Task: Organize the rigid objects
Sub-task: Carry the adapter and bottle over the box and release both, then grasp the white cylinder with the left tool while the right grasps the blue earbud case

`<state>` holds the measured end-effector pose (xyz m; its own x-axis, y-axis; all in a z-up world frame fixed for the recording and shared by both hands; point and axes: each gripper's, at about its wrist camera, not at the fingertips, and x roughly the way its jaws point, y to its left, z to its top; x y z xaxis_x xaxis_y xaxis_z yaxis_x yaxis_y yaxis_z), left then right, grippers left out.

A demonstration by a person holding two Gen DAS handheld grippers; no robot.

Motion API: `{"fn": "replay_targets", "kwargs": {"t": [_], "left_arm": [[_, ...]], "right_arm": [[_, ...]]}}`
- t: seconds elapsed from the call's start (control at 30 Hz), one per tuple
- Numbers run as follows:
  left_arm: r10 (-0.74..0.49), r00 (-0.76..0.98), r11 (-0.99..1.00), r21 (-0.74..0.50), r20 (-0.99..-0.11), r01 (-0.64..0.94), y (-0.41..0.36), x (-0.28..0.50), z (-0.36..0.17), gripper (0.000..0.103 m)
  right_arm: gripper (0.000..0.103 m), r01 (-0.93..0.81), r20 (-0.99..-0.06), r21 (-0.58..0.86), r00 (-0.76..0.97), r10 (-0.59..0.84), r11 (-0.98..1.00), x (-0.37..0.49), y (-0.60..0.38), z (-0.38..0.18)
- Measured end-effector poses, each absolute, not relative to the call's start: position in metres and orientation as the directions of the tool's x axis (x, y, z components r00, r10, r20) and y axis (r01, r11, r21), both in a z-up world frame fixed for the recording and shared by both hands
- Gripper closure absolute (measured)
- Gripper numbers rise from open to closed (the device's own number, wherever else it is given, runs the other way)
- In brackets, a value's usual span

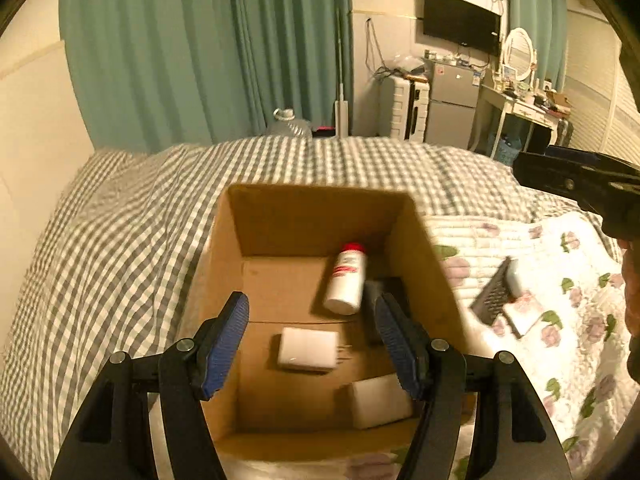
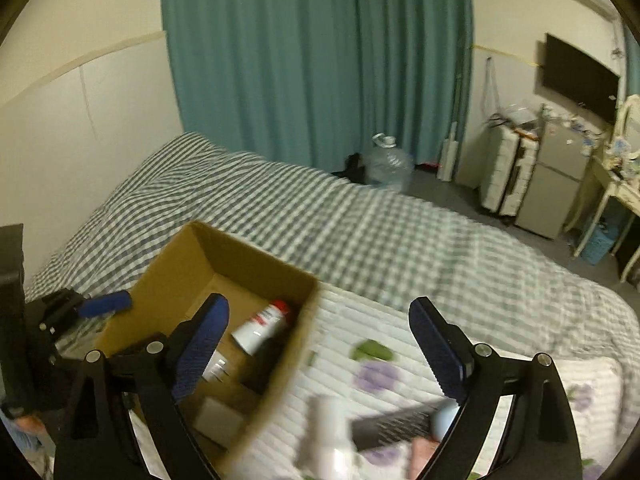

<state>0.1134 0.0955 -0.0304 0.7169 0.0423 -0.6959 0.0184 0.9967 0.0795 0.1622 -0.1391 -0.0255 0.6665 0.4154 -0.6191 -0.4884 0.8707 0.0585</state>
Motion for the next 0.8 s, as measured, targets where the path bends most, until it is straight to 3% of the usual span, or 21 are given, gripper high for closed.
{"fn": "replay_targets", "kwargs": {"t": [0.37, 0.8], "left_arm": [[-0.001, 0.697, 0.993, 0.082, -0.717, 0.087, -0.009, 0.109, -0.027, 0.034], [0.061, 0.575, 0.993, 0.106, -0.816, 0.045, -0.08, 0.14, -0.112, 0.035]], "right_arm": [[0.011, -0.381, -0.598, -0.03, 0.748, 0.288, 0.924, 0.123, -0.244, -0.009], [0.011, -0.366, -0.663, -0.027, 0.703, 0.257, 0.93, 0.156, -0.304, -0.092]]}}
